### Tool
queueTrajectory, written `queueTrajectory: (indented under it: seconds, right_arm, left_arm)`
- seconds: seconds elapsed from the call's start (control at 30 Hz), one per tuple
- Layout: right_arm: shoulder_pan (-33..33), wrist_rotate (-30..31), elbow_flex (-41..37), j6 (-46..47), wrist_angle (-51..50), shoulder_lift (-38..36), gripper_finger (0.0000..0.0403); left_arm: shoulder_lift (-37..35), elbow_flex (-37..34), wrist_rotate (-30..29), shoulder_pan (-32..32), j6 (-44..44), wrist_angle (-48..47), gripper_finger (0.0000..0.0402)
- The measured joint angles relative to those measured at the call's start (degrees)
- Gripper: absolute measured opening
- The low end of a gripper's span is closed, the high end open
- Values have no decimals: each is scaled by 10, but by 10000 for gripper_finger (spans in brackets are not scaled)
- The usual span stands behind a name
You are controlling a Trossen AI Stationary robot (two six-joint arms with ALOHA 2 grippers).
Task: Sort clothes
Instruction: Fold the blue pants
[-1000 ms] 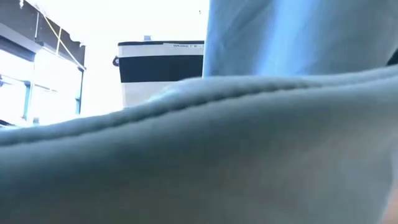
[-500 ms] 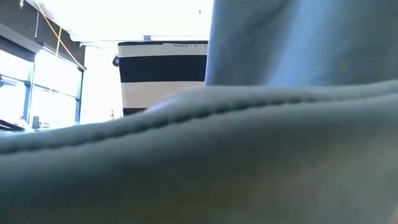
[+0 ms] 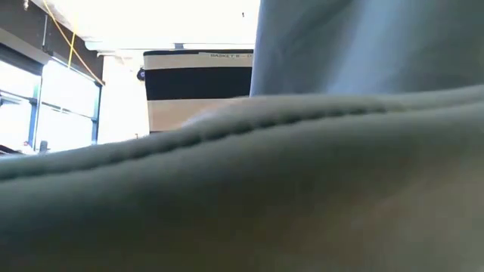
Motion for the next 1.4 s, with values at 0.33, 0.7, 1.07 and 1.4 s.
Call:
queueTrajectory:
  seconds: [0.33, 0.7, 1.07, 1.4]
  right_arm:
    - [0, 2, 0, 8, 5, 0, 6]
    - [0, 6, 0, 14, 12, 0, 5]
    - [1, 9, 0, 18, 12, 0, 5]
    - [5, 10, 0, 18, 9, 0, 5]
  left_arm:
    - [2, 0, -2, -7, 56, 8, 294]
    - [23, 4, -9, 3, -9, 27, 294]
    - [63, 77, -40, 4, -1, 26, 294]
    - [67, 80, -26, 20, -26, 54, 294]
